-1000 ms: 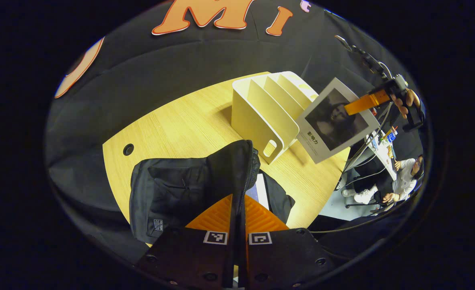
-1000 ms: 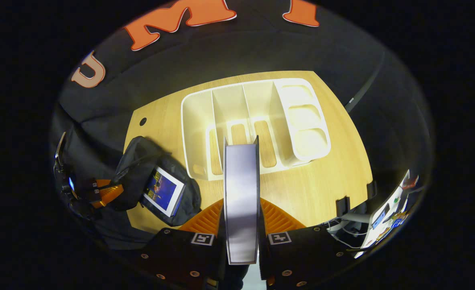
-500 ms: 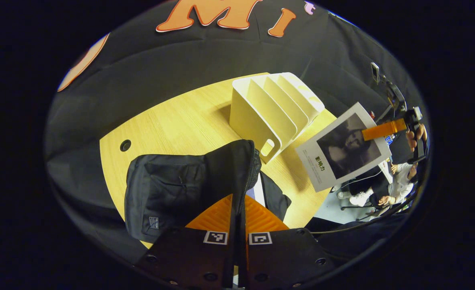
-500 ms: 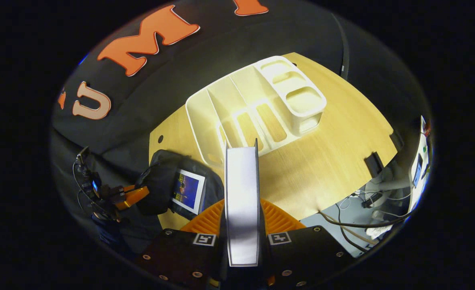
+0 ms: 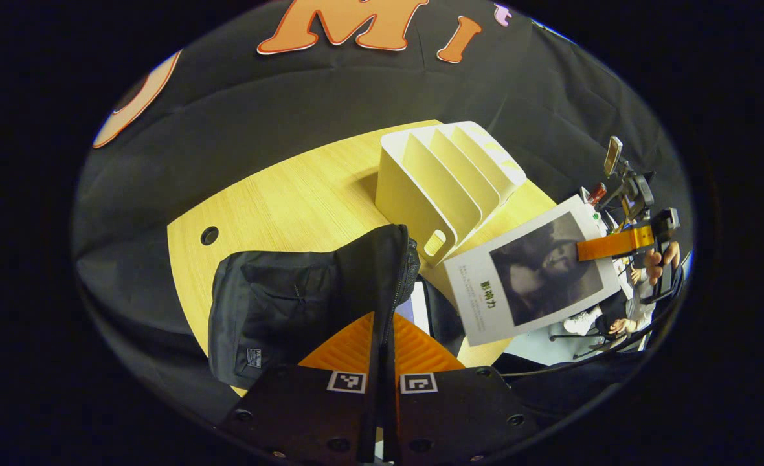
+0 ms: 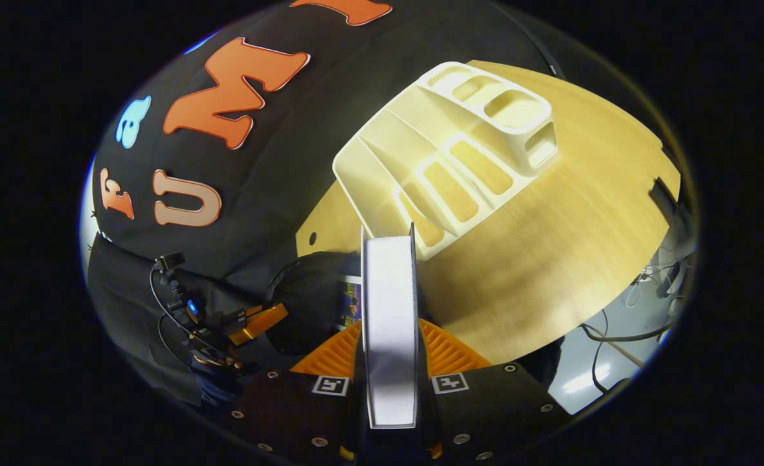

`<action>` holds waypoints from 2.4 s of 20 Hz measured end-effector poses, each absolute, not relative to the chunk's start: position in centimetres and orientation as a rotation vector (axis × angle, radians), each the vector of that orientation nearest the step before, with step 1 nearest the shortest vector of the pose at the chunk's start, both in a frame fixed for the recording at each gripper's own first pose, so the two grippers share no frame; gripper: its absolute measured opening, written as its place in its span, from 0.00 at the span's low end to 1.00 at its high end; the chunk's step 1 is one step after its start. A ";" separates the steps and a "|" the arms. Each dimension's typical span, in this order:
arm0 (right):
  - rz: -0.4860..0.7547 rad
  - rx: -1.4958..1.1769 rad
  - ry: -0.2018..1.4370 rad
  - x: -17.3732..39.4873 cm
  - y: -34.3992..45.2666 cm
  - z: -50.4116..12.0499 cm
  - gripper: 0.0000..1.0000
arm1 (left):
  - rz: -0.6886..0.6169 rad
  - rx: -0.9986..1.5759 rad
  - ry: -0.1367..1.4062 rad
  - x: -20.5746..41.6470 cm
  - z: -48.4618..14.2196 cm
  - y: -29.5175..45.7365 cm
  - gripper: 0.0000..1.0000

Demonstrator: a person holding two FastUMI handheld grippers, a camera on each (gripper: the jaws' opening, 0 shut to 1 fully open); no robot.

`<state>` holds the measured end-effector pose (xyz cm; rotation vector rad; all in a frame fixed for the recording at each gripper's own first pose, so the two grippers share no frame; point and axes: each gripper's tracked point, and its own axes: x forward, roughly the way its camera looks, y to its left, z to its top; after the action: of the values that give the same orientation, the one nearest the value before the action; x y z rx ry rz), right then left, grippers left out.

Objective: Open the schoolbag, grab two books from the bookshelf and put them into the schoolbag.

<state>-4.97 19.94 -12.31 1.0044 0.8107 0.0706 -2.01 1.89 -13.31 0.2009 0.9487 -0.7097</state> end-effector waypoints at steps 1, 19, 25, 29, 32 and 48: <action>0.087 1.035 0.800 -4.7 20.6 -12.5 0.32 | -0.702 0.198 0.949 -2.0 -13.1 2.0 0.05; 0.220 1.279 0.632 3.3 31.2 -18.2 0.31 | -0.666 0.120 0.946 -1.9 -13.0 1.5 0.05; 0.222 1.308 0.587 4.7 33.7 -19.9 0.32 | -0.698 0.154 0.927 -2.2 -12.2 0.2 0.06; 0.252 1.313 0.587 6.0 34.8 -20.6 0.32 | -0.720 0.155 0.933 -2.9 -12.2 -0.9 0.05; 0.288 1.313 0.596 7.2 36.8 -21.3 0.33 | -0.743 0.162 0.941 -3.7 -12.5 -1.9 0.05; 0.064 0.746 0.774 7.9 29.8 -22.7 0.89 | -0.706 0.149 0.880 -4.6 -15.1 -3.5 0.06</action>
<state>7.92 29.76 -22.69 0.7460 0.7739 0.0637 -4.57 -3.48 -15.07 0.1492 0.8800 -0.7064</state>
